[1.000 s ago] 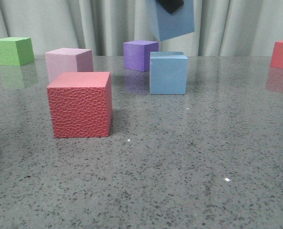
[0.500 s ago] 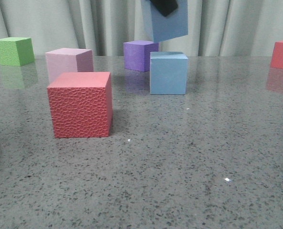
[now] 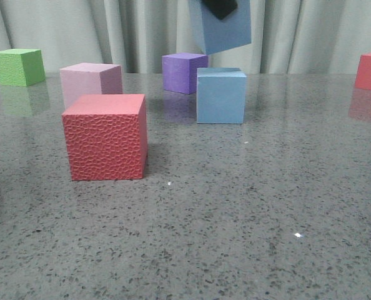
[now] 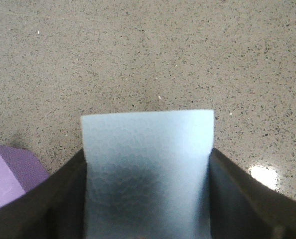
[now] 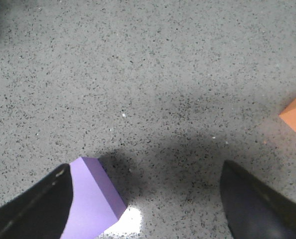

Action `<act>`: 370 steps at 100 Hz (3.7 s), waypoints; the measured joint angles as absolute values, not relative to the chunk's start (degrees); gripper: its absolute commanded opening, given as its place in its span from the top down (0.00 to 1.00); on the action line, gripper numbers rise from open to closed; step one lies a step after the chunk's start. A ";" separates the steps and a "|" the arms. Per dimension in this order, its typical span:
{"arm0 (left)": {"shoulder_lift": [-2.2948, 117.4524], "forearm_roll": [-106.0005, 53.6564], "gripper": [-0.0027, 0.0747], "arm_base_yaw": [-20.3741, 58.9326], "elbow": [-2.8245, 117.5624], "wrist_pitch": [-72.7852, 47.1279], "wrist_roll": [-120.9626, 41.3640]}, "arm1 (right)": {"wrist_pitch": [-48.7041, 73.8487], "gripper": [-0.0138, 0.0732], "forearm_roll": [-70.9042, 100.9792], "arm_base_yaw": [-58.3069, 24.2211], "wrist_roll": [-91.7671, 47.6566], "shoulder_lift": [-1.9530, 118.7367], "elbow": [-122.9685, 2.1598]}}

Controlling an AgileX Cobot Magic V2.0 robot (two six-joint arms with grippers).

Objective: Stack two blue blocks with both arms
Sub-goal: 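Lower the held cube onto the first light blue cube, then open the left gripper and raise it off the stack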

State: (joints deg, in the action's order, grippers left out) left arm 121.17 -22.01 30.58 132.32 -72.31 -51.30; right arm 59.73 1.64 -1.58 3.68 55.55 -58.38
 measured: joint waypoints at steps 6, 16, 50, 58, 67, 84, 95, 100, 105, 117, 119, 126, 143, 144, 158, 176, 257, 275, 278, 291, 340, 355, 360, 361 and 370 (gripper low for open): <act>121.17 -22.11 0.64 30.58 132.32 -72.31 -51.30 | 59.73 0.15 1.64 -1.58 3.68 55.55 -58.38; 121.17 -22.11 0.64 30.58 132.32 -72.31 -51.43 | 59.73 0.15 1.64 -1.58 3.68 55.55 -58.38; 121.17 -22.00 0.64 30.58 130.73 -72.31 -53.28 | 59.73 0.15 1.64 -1.58 3.68 55.55 -58.38; 121.17 -21.78 0.64 30.58 129.98 -72.31 -53.35 | 59.73 0.15 1.64 -1.58 3.68 55.55 -58.38; 121.17 -21.52 0.64 30.58 129.73 -72.31 -53.50 | 59.73 0.15 1.64 -1.58 3.68 55.55 -58.38; 121.17 -21.41 0.64 30.58 129.73 -72.31 -53.91 | 59.73 0.15 1.64 -1.58 3.68 55.55 -58.38; 121.17 -21.41 0.64 30.58 129.73 -72.31 -54.04 | 59.73 0.15 1.73 -1.58 3.68 55.55 -58.38; 121.17 -21.41 0.64 30.58 129.73 -72.31 -54.18 | 59.73 0.15 1.73 -1.58 3.68 55.55 -58.38; 121.17 -21.52 0.64 30.58 129.73 -72.31 -54.33 | 59.73 0.15 1.73 -1.58 3.68 55.55 -58.38; 121.17 -21.74 0.64 30.58 129.73 -72.31 -55.19 | 59.73 0.15 1.73 -1.58 3.68 55.55 -58.38; 121.17 -21.74 0.64 30.58 129.73 -72.31 -55.33 | 59.73 0.15 1.73 -1.58 3.68 55.55 -58.38; 121.17 -21.88 0.64 30.58 129.73 -72.31 -55.70 | 59.73 0.15 1.73 -1.58 3.68 55.55 -58.38; 121.07 -22.70 0.64 30.58 128.25 -72.20 -57.05 | 59.61 0.15 1.73 -1.58 3.68 55.55 -58.38; 120.97 -22.70 0.64 30.58 128.22 -72.20 -57.17 | 59.61 0.15 1.73 -1.58 3.68 55.55 -58.38; 120.33 -22.83 0.64 30.58 126.94 -72.20 -58.31 | 59.61 0.15 1.73 -1.58 3.68 55.55 -58.38; 119.52 -23.69 0.64 30.58 126.71 -72.11 -59.87 | 59.50 0.15 1.73 -1.58 3.68 55.55 -58.38; 119.30 -24.27 0.58 30.58 123.98 -71.86 -61.69 | 59.50 0.15 1.73 -1.58 3.68 55.55 -58.38; 119.18 -24.27 0.50 30.58 123.89 -71.68 -61.80 | 59.50 0.15 1.73 -1.58 3.66 55.55 -58.38; 119.18 -24.27 0.50 30.58 123.89 -71.68 -61.80 | 59.50 0.15 1.73 -1.58 3.66 55.55 -58.38; 119.18 -24.27 0.45 30.58 123.89 -71.68 -61.80 | 59.50 0.15 1.73 -1.58 3.66 55.55 -58.38; 119.18 -24.27 0.26 30.58 123.89 -71.68 -61.80 | 59.40 0.15 1.73 -1.58 3.66 55.55 -58.38; 119.18 -24.27 0.17 30.58 123.89 -71.68 -61.80 | 59.32 0.15 1.73 -1.58 3.66 55.55 -58.38; 119.18 -24.27 0.15 30.58 123.89 -71.68 -61.80 | 59.32 0.15 1.73 -1.58 3.66 55.55 -58.38; 119.18 -24.27 0.15 30.58 123.89 -71.68 -61.80 | 59.32 0.15 1.73 -1.58 3.66 55.55 -58.38; 119.18 -24.27 0.13 30.58 123.89 -71.68 -61.80 | 59.32 0.15 1.73 -1.58 3.66 55.55 -58.38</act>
State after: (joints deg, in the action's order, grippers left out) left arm 119.18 -24.27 30.58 123.89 -71.68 -61.80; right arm 59.32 1.73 -1.58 3.66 55.55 -58.38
